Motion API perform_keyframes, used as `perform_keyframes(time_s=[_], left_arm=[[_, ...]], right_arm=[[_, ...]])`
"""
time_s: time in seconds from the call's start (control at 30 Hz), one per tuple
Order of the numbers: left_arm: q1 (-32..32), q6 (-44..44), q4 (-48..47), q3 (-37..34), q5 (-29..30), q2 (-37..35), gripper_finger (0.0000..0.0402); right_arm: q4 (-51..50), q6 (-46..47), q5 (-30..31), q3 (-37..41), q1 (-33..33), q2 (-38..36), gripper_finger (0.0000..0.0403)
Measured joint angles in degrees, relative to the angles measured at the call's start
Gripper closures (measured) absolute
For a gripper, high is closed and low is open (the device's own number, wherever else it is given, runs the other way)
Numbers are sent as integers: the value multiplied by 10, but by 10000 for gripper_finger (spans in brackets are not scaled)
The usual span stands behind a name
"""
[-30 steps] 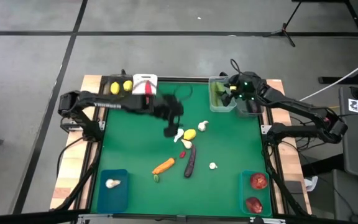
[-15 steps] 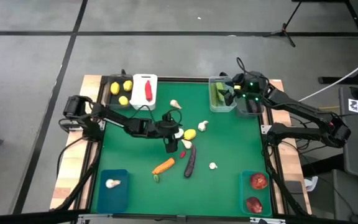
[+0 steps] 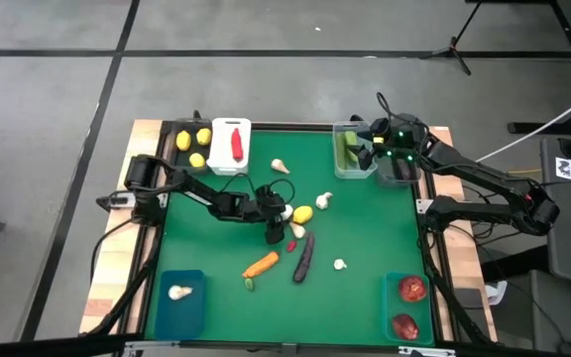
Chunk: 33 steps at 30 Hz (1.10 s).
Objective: Sort produce into baskets
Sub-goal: Put the garlic into the blue bin
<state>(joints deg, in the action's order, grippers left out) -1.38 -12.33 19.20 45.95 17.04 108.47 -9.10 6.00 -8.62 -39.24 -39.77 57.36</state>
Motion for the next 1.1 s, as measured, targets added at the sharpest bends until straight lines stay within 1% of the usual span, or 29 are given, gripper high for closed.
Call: perform_keyframes(time_s=[0.07, 0.2, 0.33, 0.43, 0.53, 0.67, 0.73, 0.87, 0.97, 1.1], left_arm=[[-4, -4, 1, 0, 0, -3, 121], [-14, -7, 3, 0, 0, -23, 160], [-26, -19, -20, 0, 1, -46, 193], [-38, -57, -42, 0, 4, -75, 198], [-69, -88, -100, 0, -12, -121, 189], [-136, -129, -195, 0, -35, -212, 181], [-177, -173, -243, 0, -36, -261, 181], [-276, -292, -324, 1, -37, -350, 185], [-349, -397, -369, 1, -24, -389, 185], [-437, -534, -409, 1, -15, -402, 185]], right_arm=[[0, 1, 0, 0, 0, 0, 102], [0, 1, 0, 0, 0, 0, 102], [-1, 2, 0, 0, 0, 0, 102], [-2, 2, 0, 0, 0, 0, 102], [-13, 1, 0, 0, 0, 0, 102], [-18, -2, 0, 0, 0, 0, 102], [-19, -2, 0, 0, 0, 0, 102], [-23, -3, 0, 0, 0, 0, 102], [-23, -3, 0, 0, 0, 0, 102], [-36, -3, 0, 0, 0, 0, 102]])
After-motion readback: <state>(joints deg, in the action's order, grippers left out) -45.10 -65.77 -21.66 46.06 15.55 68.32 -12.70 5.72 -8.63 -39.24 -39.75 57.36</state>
